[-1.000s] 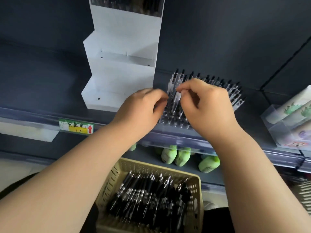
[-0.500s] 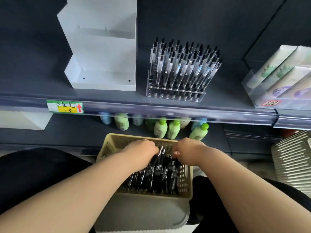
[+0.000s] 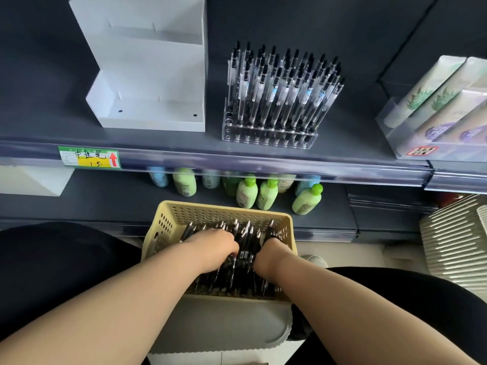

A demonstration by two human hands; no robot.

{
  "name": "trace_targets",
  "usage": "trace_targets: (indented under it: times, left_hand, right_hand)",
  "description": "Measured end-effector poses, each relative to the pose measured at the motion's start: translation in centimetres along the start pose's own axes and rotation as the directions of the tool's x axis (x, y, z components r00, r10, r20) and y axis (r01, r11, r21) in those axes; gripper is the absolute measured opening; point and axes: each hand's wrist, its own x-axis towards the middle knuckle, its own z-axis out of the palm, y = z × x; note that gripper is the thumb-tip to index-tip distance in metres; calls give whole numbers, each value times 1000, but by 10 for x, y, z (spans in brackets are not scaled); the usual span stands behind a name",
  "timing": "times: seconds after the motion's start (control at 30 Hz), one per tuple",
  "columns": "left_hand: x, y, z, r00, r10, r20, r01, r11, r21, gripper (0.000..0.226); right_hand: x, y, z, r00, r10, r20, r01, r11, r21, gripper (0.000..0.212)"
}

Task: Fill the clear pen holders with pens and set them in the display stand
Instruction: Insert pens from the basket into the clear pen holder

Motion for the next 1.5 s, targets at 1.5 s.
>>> trace_targets:
  times: [1.5]
  left_hand:
    - [-13,-17,-48,932,-361,36,-13,-133,-991,16]
  right_hand:
    - [-44,68,-44,925,294,-240,148,303,941,20]
